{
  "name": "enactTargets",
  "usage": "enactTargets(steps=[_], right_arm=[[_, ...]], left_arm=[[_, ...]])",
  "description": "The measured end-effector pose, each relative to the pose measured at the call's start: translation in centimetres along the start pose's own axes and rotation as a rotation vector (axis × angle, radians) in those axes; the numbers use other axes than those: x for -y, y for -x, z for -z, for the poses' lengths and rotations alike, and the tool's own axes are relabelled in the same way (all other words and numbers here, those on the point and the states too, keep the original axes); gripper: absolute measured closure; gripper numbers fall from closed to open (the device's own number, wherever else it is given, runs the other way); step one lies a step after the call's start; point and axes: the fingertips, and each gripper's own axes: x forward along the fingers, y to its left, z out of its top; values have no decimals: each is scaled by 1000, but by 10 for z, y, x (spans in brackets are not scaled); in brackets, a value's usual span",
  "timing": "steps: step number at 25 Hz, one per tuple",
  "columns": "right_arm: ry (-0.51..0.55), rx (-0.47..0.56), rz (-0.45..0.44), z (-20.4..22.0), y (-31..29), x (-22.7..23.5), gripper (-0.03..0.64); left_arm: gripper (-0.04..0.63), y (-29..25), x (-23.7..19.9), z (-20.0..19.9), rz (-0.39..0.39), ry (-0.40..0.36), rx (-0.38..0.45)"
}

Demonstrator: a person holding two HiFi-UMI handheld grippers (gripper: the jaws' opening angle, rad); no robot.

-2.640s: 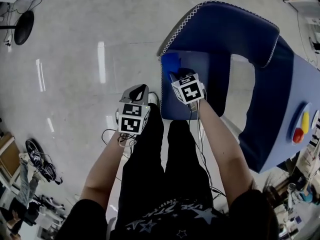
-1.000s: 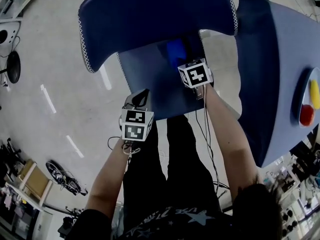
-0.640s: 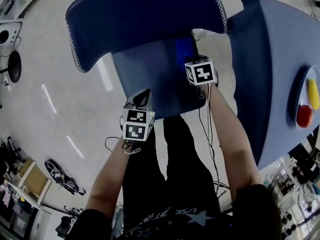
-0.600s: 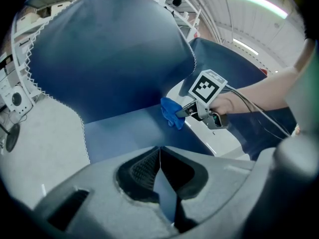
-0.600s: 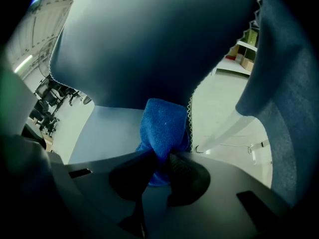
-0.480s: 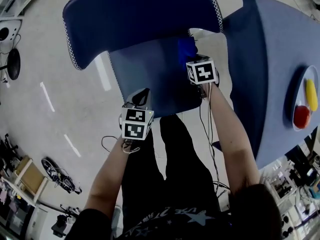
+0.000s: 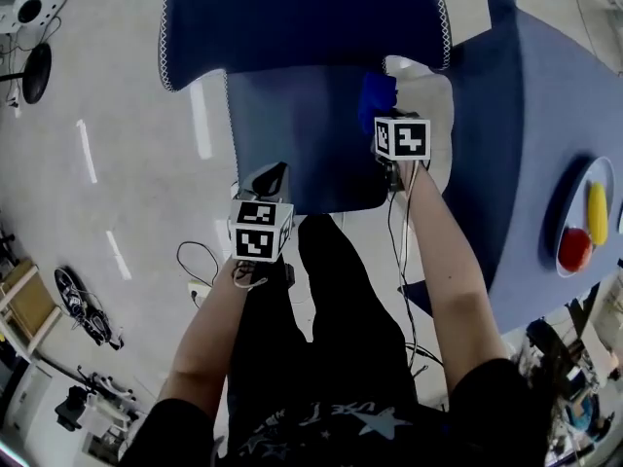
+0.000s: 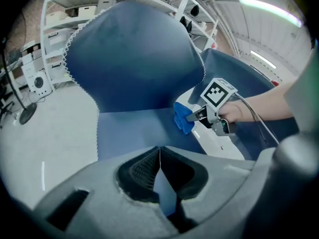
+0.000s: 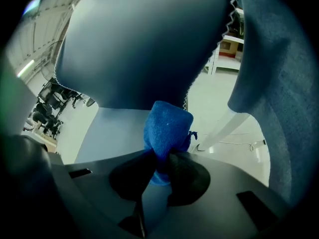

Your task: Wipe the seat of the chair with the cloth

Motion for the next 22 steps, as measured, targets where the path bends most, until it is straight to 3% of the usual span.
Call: enactTargets(steps=[5, 16, 22], right_arm=[[24, 1, -66, 5, 0, -51, 550], [151, -61, -242, 12, -20, -228, 551], [199, -81, -290, 14, -36, -292, 549]], left_arm=[[574, 9, -29, 7, -45, 72, 24], [574, 40, -115, 18, -55, 92, 6], [574, 48, -148, 38, -41, 53, -45]])
